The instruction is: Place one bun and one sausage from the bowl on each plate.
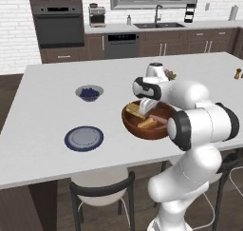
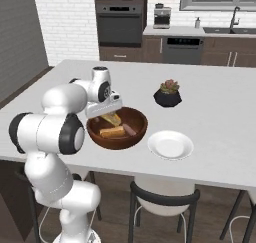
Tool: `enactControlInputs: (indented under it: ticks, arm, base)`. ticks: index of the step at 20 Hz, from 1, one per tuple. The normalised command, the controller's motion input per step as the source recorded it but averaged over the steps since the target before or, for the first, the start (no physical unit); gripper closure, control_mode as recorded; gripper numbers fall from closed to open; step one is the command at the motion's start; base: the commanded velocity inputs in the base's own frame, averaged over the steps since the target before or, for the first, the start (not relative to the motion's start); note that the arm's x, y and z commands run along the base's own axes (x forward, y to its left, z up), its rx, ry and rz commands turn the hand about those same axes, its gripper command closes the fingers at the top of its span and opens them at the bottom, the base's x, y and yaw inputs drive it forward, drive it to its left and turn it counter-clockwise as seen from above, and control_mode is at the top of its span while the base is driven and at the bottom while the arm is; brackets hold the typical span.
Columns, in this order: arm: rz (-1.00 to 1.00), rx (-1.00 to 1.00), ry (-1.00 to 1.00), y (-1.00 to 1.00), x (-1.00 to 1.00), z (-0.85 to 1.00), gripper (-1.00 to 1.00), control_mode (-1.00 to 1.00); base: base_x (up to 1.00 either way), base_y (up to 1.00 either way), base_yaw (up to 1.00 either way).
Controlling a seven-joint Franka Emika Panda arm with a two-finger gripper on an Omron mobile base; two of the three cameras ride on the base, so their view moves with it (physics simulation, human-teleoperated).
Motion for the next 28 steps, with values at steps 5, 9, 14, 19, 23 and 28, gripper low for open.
enactControlInputs:
  ticks: [5, 9, 14, 19, 23, 28]
  arm:
    - [0.0, 0.0, 0.0, 0.0, 0.5, -0.17, -1.0, -1.0]
    - [0.0, 0.0, 0.0, 0.0, 0.45, -0.12, -1.0, -1.0]
    - [0.0, -0.03, 0.0, 0.0, 0.06, -0.31, -1.0, -1.0]
    - [0.0, -0.04, 0.0, 0.0, 0.23, -0.37, -1.0, -1.0]
    - [0.0, -0.02, 0.0, 0.0, 0.38, -0.28, -1.0, -1.0]
    - [0.0, 0.0, 0.0, 0.0, 0.44, -0.15, -1.0, -1.0]
  base:
    - [0.0, 0.0, 0.0]
    - [0.0, 0.0, 0.0]
    - [0.0, 0.0, 0.0]
    - [0.0, 0.0, 0.0]
    - [0.0, 0.0, 0.0]
    - [0.0, 0.0, 0.0]
